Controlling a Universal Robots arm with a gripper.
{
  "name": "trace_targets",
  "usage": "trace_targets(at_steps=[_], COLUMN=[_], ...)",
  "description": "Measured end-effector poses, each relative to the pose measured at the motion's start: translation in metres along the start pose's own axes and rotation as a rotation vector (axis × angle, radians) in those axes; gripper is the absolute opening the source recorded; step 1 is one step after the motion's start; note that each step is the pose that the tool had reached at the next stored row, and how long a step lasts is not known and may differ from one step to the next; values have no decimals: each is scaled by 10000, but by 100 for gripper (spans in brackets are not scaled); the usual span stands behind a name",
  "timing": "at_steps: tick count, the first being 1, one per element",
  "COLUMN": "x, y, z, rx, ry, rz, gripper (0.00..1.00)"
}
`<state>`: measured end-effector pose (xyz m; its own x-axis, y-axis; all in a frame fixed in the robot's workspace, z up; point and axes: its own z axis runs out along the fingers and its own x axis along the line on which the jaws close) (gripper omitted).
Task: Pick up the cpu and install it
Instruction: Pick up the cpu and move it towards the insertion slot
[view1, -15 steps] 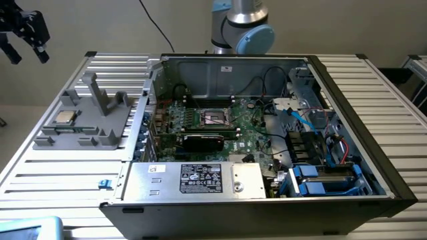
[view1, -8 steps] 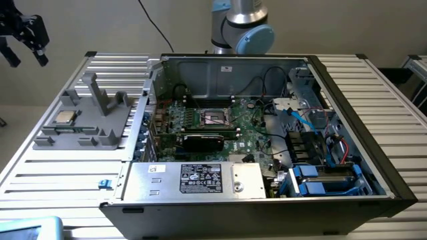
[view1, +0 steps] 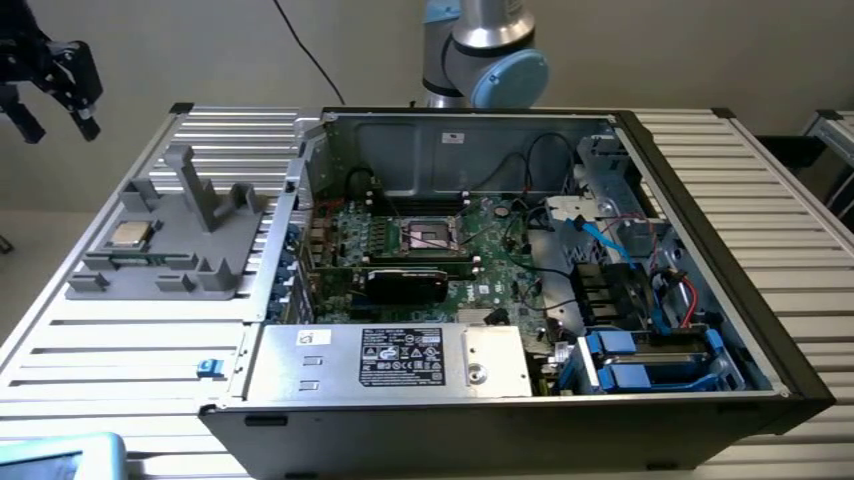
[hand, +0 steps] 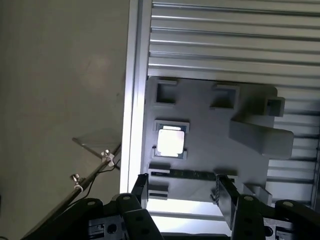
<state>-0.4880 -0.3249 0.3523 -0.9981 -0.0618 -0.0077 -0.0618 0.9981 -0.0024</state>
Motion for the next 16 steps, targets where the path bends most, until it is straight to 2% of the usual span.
trace_targets(at_steps=[4,16], x=[14,21], y=[1,2], z=[73,259], rx=[0,-23], ry=[1,135], rz=[3,187], gripper=[66,66])
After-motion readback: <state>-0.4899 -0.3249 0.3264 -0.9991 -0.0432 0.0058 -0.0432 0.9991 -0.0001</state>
